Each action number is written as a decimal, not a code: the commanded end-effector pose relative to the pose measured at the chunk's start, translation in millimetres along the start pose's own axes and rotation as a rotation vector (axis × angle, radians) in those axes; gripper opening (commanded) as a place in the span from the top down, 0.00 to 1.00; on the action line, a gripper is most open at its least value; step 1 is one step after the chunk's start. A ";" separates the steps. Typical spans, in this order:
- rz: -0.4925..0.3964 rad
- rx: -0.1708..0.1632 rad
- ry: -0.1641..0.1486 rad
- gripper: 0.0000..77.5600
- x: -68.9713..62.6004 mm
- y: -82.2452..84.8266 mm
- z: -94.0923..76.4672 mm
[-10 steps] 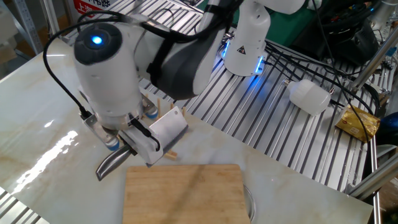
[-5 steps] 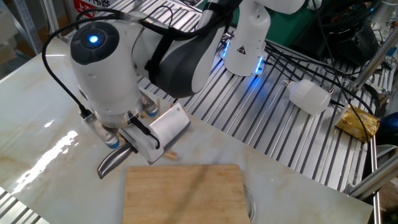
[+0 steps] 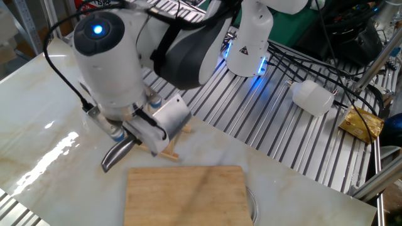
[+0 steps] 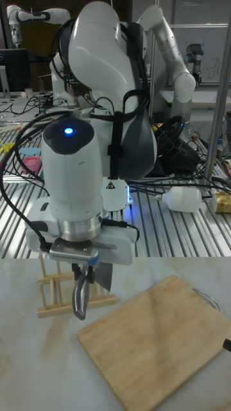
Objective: Put the knife on the knife rack
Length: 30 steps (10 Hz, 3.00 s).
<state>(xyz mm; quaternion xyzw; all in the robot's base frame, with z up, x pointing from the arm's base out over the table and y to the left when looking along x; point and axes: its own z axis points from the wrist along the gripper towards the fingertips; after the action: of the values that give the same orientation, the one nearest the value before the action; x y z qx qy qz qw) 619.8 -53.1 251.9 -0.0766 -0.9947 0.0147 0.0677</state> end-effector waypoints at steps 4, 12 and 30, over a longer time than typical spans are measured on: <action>-0.077 0.053 -0.001 0.98 12.5 -11.5 -3.2; -0.150 0.150 -0.004 0.98 22.5 -23.8 1.4; -0.118 0.275 -0.075 0.98 43.3 -33.5 33.4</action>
<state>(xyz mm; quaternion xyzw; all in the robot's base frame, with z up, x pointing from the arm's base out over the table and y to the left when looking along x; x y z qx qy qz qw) 568.1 -81.0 225.2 -0.0048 -0.9881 0.1463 0.0460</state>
